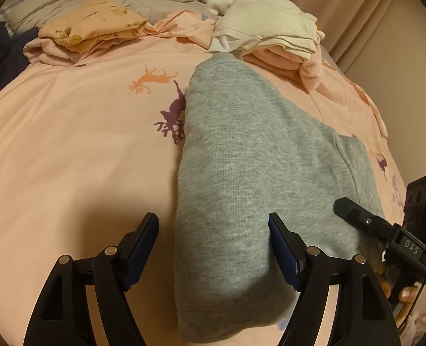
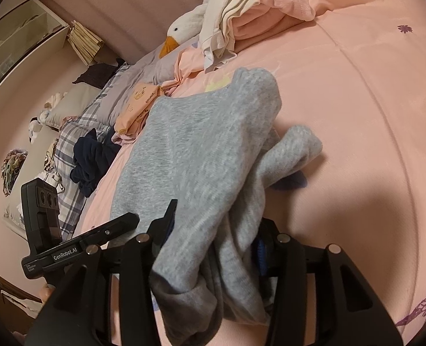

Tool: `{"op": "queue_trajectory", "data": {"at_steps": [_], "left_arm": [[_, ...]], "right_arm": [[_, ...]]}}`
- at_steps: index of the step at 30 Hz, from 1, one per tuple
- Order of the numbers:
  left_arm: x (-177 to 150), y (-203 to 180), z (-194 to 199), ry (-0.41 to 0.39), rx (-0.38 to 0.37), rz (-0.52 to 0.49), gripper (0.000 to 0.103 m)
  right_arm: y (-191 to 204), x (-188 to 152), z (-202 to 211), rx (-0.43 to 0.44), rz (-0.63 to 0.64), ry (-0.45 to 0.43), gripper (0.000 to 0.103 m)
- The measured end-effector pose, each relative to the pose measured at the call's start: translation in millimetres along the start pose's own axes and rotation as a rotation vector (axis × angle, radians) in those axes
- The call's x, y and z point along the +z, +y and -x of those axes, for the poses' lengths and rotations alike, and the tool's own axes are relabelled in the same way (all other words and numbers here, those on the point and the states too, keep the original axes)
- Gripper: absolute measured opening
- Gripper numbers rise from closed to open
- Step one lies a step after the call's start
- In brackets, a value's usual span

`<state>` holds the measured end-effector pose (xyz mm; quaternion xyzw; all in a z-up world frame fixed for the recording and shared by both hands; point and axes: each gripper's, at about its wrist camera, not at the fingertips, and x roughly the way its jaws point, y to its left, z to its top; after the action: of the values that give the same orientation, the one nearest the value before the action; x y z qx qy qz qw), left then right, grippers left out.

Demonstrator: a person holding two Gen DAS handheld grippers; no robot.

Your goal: Fold small clothes

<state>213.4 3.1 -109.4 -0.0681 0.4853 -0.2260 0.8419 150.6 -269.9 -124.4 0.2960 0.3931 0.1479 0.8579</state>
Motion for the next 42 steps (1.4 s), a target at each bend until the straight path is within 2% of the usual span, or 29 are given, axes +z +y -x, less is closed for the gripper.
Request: {"op": "queue_trajectory", "data": {"at_steps": [18, 25, 29, 33, 37, 40, 42], "left_arm": [[-4.2, 1.6, 6.1, -0.004, 0.005, -0.002, 0.077], [-7.6, 4.1, 10.9, -0.007, 0.008, 0.002, 0.078], [-11.3, 4.0, 18.2, -0.011, 0.023, -0.003, 0.078], [-15.8, 3.9, 30.0, -0.021, 0.045, -0.007, 0.078], [-17.6, 1.0, 51.4, -0.071, 0.057, -0.027, 0.078], [-13.0, -6.5, 62.7, -0.109, 0.036, -0.058, 0.078], [-9.5, -16.2, 66.4, -0.137, 0.02, -0.087, 0.073]], "right_arm": [[-5.9, -4.5, 9.1, -0.013, -0.031, -0.012, 0.049], [-11.4, -3.9, 22.1, -0.034, -0.046, -0.032, 0.057], [-5.1, -1.4, 35.4, -0.084, -0.004, -0.058, 0.059], [0.8, 7.0, 54.1, -0.163, 0.042, -0.126, 0.059], [8.6, 22.1, 67.5, -0.169, 0.077, -0.184, 0.059], [25.8, 31.2, 63.8, -0.158, 0.136, -0.195, 0.051], [41.7, 37.6, 51.9, -0.156, 0.196, -0.175, 0.039]]}}
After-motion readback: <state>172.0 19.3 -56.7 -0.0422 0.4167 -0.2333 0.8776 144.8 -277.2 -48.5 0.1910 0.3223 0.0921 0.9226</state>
